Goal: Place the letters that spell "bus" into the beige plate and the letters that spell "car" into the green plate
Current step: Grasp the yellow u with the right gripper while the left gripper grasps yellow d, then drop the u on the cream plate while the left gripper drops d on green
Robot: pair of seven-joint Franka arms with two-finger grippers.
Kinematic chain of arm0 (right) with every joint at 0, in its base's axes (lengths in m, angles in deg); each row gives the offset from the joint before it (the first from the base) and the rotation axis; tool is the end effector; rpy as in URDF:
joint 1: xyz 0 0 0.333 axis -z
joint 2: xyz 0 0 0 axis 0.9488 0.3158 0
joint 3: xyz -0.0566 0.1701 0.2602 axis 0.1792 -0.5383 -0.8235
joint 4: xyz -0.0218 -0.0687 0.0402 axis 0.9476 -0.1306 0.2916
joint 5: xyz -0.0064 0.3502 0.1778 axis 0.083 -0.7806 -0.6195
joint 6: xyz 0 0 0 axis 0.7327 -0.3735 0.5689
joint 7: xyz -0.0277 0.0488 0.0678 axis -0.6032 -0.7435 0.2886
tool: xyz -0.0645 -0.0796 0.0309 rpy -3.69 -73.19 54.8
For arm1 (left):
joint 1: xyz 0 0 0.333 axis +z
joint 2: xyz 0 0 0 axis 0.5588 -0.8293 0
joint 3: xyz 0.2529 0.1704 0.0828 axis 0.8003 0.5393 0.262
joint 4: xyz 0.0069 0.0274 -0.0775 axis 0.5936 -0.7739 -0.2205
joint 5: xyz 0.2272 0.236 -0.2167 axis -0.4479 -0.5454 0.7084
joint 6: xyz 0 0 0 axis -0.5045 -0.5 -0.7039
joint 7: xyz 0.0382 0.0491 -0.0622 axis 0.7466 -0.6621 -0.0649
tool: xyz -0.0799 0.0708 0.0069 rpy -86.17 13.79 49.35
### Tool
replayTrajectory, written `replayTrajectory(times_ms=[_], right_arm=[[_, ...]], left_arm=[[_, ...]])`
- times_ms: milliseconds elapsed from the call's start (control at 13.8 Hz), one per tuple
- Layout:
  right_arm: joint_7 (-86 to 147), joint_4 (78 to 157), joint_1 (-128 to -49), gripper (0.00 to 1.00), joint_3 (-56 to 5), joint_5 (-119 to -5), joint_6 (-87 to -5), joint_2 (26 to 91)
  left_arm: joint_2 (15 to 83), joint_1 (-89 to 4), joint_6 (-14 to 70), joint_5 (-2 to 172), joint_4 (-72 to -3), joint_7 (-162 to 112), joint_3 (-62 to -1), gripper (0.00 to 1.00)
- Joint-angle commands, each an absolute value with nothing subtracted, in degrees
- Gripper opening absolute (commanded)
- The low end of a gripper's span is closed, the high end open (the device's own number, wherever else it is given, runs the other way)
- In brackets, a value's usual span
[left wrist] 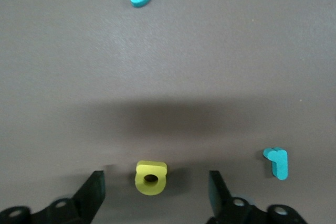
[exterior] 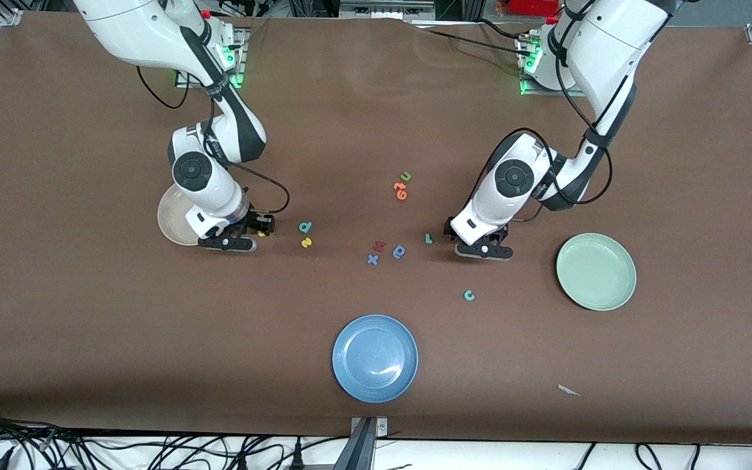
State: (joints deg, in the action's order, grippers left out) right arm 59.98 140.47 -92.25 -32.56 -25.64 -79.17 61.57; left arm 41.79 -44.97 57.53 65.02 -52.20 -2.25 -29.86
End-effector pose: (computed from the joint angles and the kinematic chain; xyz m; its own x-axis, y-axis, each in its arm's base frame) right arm 0.5337 0.2188 0.1865 0.9982 -0.0588 -0.0066 -0.0590 -0.9980 -0.0212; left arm 0.5383 -0.2817 0.1796 0.9960 -0.0885 -0.0072 -0.0880 -0.9947 0.0523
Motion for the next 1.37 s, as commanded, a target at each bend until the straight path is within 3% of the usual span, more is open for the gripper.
replayTrajectory(times_ms=[0, 72, 145, 217, 289, 578, 939, 1228, 1301], right_arm=[[60.4, 140.0, -93.5, 0.58, -32.2, -25.3, -81.6, 63.0], [60.3, 140.0, -93.5, 0.54, -32.2, -25.4, -81.6, 63.0], [60.2, 140.0, -93.4, 0.4, -32.2, -25.3, -81.5, 63.1], [60.0, 140.0, -93.4, 0.17, -32.2, -25.3, -81.4, 63.3], [59.9, 140.0, -93.4, 0.1, -32.2, -25.3, -81.3, 63.3], [59.2, 139.9, -93.2, 0.09, -31.7, -25.3, -78.8, 59.7], [47.2, 140.1, -93.1, 0.09, -22.9, -25.4, -62.8, 52.9], [41.5, 145.3, -93.0, 0.11, -17.6, -25.4, -60.1, 52.2], [41.3, 146.0, -93.0, 0.35, -17.5, -25.4, -60.4, 53.1]], left_arm=[[40.9, -45.6, 57.5, 62.7, -51.5, -0.6, -29.7, 0.76], [40.9, -45.6, 57.3, 62.2, -51.6, -0.6, -29.7, 0.73], [40.6, -45.6, 57.2, 62.0, -51.5, -0.6, -29.7, 0.7], [40.3, -45.6, 57.2, 61.9, -51.3, -0.6, -29.6, 0.68], [40.2, -45.6, 57.2, 61.9, -51.1, -0.6, -29.6, 0.66], [40.0, -45.5, 57.2, 60.1, -51.1, -0.6, -29.3, 0.51], [39.9, -45.5, 57.2, 60.1, -51.3, -0.6, -29.3, 0.22], [41.2, -44.3, 54.1, 60.0, -49.7, -1.9, -29.2, 0.16], [41.7, -43.0, 50.2, 59.9, -47.6, -3.8, -29.3, 0.16]])
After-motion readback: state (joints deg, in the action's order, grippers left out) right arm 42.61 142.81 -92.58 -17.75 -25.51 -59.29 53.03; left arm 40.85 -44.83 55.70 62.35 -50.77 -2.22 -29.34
